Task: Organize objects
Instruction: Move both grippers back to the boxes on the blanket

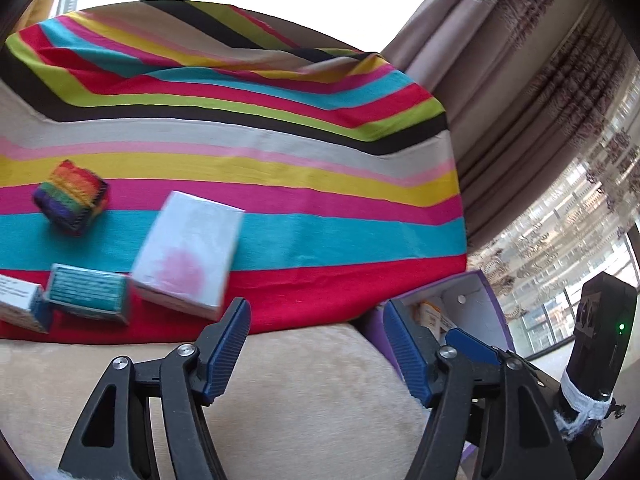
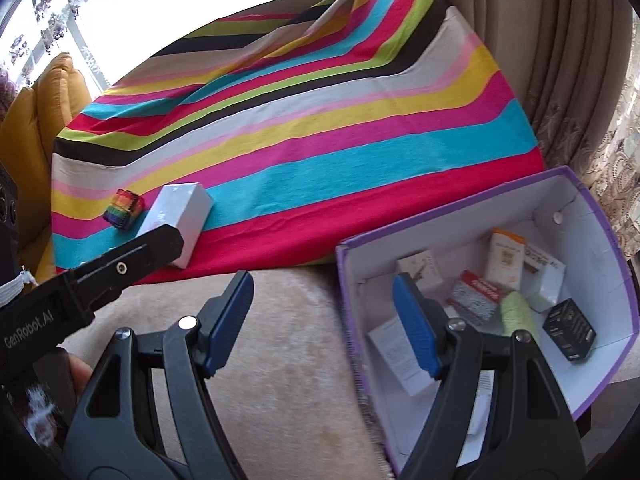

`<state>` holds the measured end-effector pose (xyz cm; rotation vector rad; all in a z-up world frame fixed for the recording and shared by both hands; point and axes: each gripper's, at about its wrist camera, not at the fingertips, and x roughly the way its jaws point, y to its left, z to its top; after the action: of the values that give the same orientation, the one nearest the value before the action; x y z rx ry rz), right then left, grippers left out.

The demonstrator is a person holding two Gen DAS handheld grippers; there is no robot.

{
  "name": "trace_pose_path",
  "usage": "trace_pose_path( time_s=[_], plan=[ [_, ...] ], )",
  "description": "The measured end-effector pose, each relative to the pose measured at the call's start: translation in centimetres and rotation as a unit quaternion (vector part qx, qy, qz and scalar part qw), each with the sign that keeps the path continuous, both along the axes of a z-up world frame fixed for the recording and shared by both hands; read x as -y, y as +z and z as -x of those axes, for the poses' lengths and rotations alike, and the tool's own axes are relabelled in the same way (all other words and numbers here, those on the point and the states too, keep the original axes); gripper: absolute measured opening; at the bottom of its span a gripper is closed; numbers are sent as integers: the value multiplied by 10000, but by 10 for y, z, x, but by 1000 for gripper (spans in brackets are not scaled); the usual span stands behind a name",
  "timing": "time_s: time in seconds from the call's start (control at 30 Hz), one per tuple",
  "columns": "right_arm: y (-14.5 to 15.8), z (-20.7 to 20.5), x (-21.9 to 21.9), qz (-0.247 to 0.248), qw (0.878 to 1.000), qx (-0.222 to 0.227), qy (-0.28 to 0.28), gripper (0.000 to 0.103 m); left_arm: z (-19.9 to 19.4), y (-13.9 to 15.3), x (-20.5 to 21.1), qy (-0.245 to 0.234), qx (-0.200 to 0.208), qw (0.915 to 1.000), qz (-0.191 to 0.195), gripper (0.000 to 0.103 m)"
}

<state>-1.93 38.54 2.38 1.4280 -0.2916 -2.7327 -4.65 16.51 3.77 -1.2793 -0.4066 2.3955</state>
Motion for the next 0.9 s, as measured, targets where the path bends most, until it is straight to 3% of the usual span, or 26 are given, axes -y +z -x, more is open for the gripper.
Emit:
trace_pose_path(
  time_s=[0.2,0.37,0.57,0.77,0.9],
  plan=[
    [0,8,27,39,9997,-7,230,76,-5,2,51,527,-51,9985,166,73],
    [-3,13,55,-218,9984,11,522,76,-12,1,100,966,2,9949,301,76],
    [-6,21,76,-312,9965,17,779,76,-17,-10,158,1465,303,9877,454,80],
    [-8,31,96,-306,9947,94,979,76,-9,-21,186,1518,655,9838,693,81],
    [-8,36,108,-326,9939,116,1046,76,1,-29,189,1284,830,9847,835,83]
  ],
)
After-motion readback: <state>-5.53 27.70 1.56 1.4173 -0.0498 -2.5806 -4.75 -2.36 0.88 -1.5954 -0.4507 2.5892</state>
